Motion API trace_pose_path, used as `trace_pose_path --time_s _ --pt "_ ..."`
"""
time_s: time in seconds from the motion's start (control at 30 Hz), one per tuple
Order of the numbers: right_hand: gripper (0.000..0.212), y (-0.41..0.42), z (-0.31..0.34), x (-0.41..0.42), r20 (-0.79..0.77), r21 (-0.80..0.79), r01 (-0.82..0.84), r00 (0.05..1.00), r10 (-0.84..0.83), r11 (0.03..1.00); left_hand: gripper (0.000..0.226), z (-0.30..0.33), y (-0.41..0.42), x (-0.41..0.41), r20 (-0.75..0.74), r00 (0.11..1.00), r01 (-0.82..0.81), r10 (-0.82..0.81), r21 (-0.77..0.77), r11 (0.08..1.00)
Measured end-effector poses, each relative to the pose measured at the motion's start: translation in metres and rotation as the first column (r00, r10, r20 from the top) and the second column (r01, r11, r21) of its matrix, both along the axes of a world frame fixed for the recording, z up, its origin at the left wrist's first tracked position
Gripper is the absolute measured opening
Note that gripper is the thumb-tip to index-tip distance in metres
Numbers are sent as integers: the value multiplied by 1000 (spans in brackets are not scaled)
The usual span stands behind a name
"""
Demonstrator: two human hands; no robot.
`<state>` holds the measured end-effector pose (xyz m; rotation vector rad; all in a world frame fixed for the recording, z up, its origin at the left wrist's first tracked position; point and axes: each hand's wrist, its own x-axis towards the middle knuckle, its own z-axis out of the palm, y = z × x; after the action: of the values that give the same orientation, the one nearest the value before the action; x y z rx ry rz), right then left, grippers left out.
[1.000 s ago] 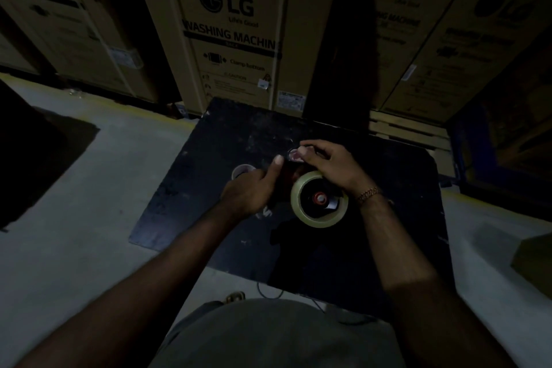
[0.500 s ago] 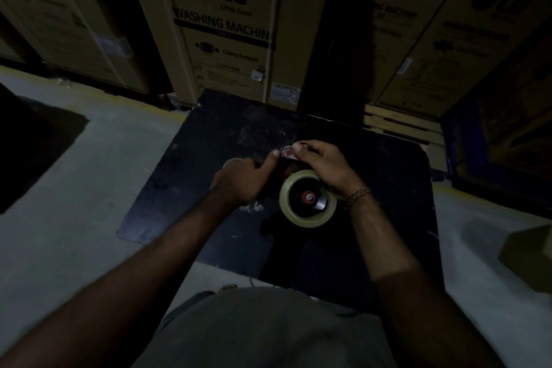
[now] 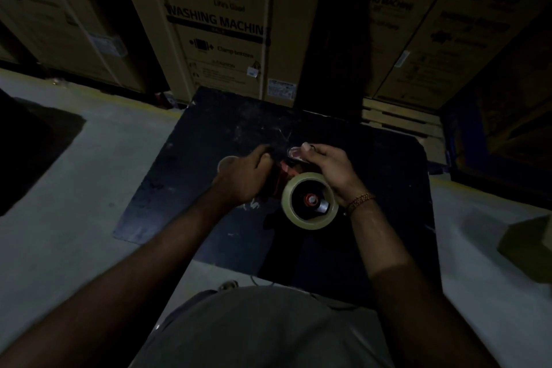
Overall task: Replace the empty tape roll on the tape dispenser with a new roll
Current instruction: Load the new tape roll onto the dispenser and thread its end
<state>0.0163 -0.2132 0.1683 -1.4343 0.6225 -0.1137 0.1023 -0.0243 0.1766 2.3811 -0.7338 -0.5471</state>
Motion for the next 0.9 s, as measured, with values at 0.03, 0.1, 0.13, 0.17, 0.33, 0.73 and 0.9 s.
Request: trace_pose_path --time_s 0.03,0.1,0.13,0.17,0.33,0.73,0.9 --pt "31 -2 -1 -3 2 4 12 1000 -12 1000 37 -1 -2 -2 3 999 39 -39 -9 999" --pt "31 -3 0 -8 8 9 32 999 -32 999 32 -4 -1 -3 11 998 69 -68 -32 997" --pt "31 -4 1 -11 9 18 44 999 -44 999 33 -4 -1 -4 15 998 68 -68 -40 997" --pt "30 -4 2 -13 13 38 56 998 -57 998 35 -6 0 -4 39 996 84 -83 -45 995" --pt "30 -10 3 -23 16 84 71 997 -72 994 88 -2 5 -7 79 967 242 -241 -2 970" --pt "30 5 17 -43 24 -727 186 969 -245 662 108 -17 1 -17 38 975 219 -219 13 976" --pt "17 40 25 -50 -157 -907 23 909 -387 421 118 -25 -2 -24 85 990 118 -116 -19 993"
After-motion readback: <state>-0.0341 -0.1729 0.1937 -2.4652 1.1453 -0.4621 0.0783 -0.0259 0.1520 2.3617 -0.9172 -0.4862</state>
